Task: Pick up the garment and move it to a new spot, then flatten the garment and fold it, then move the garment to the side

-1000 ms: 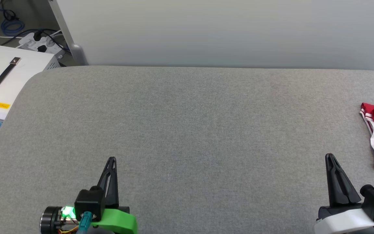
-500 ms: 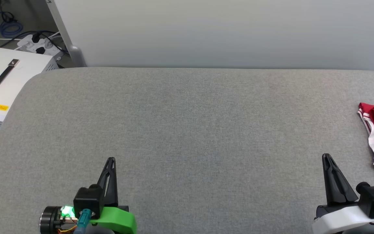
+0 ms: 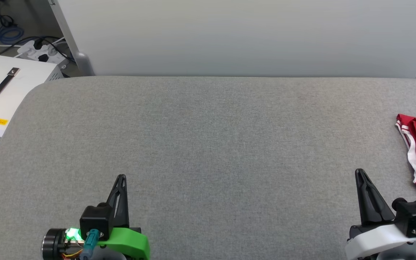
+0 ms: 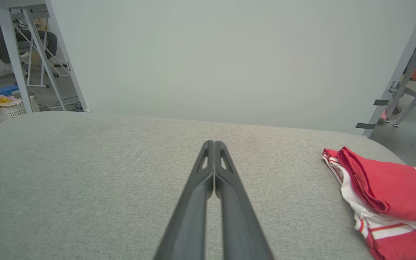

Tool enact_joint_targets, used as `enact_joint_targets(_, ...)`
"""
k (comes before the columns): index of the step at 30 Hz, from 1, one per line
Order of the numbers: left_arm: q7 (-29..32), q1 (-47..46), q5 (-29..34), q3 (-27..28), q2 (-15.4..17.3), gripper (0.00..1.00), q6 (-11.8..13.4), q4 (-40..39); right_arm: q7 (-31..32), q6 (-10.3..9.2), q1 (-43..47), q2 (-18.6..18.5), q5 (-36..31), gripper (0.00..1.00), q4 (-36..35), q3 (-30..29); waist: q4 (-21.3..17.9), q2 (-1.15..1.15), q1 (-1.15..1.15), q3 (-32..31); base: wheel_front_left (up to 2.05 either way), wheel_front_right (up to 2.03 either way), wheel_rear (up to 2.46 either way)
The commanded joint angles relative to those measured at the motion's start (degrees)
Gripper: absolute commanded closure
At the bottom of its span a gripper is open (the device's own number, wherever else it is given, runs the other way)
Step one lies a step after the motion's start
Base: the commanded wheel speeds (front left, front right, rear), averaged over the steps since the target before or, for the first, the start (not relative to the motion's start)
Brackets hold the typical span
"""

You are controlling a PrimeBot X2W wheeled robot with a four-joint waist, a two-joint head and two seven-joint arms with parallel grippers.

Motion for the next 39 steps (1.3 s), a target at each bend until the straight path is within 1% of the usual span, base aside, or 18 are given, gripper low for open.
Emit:
enact_joint_targets(1,0.4,-1.2,0.5,0.3,-0.3,1.00,-0.4,-0.3,0.3,-0.02,-1.0,0.2,-0.6,1.00,0.3,0.1,0.0,0.00,0.00,0.0,0.00,0.00,0.00)
enact_joint_targets(39,5.0,-2.5,1.5,3.1,-1.5,1.00,-2.3,-0.8,4.9,-0.03,-3.4,0.4,-2.4,1.00,1.9,1.0,-1.0,0.00,0.00,-0.7,0.00,0.00,0.00)
